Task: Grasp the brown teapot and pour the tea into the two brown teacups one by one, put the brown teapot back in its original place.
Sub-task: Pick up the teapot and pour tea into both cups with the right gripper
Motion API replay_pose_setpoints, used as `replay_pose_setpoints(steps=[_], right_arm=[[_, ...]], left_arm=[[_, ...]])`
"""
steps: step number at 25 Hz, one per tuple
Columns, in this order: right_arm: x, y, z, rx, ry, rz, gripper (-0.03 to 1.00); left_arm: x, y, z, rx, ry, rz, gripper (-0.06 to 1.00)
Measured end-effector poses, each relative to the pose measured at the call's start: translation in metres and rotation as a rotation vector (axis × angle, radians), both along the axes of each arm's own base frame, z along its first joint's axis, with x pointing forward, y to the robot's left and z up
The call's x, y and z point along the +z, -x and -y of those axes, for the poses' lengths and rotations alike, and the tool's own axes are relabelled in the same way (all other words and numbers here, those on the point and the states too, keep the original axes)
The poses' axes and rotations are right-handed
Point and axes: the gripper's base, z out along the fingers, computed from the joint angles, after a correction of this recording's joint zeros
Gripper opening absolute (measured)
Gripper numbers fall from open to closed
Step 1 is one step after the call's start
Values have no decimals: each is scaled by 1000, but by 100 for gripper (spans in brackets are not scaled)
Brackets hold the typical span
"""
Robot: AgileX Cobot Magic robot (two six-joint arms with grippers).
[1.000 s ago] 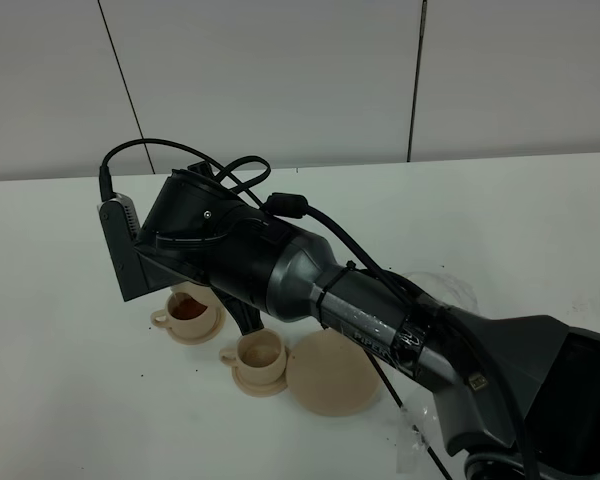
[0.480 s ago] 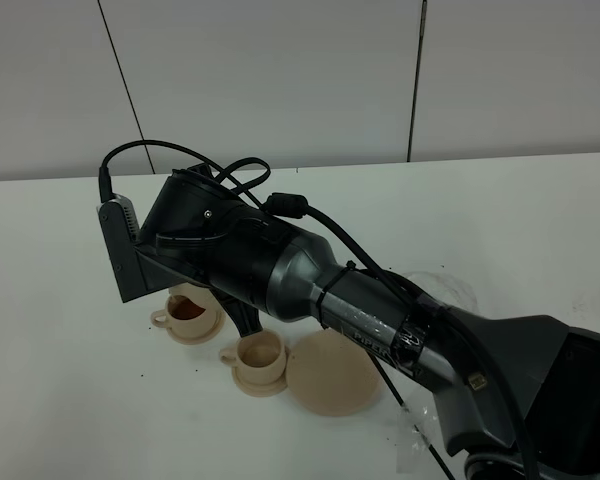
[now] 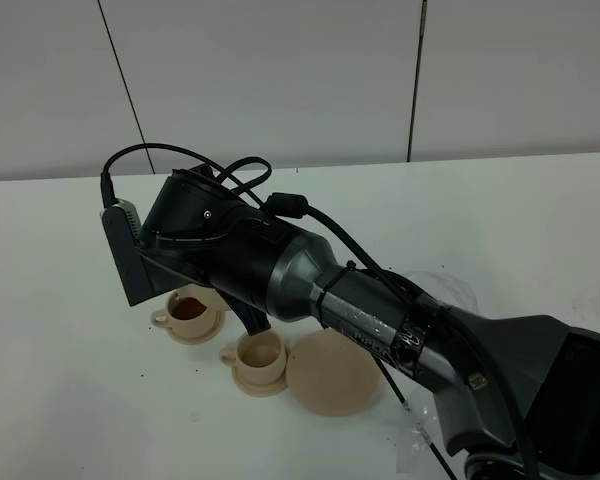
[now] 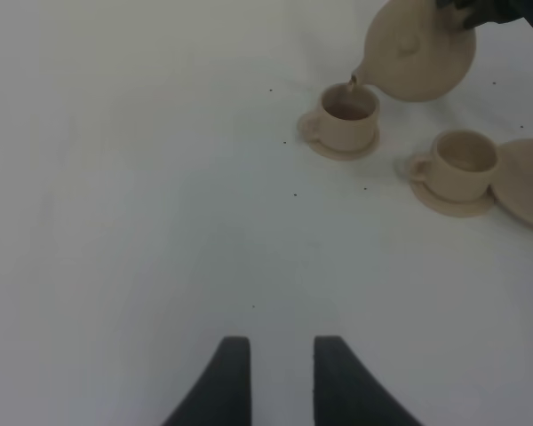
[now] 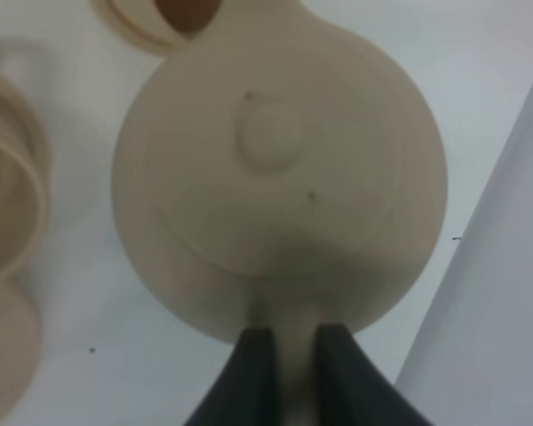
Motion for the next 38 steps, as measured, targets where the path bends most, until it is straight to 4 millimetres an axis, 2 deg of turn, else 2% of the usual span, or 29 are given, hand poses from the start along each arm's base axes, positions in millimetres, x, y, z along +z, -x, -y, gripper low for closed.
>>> replay_pose_setpoints(steps=[38], right_arm=[[1, -2, 0, 13, 7, 26, 10]], left_arm=[[0, 0, 0, 0, 0, 0, 24]])
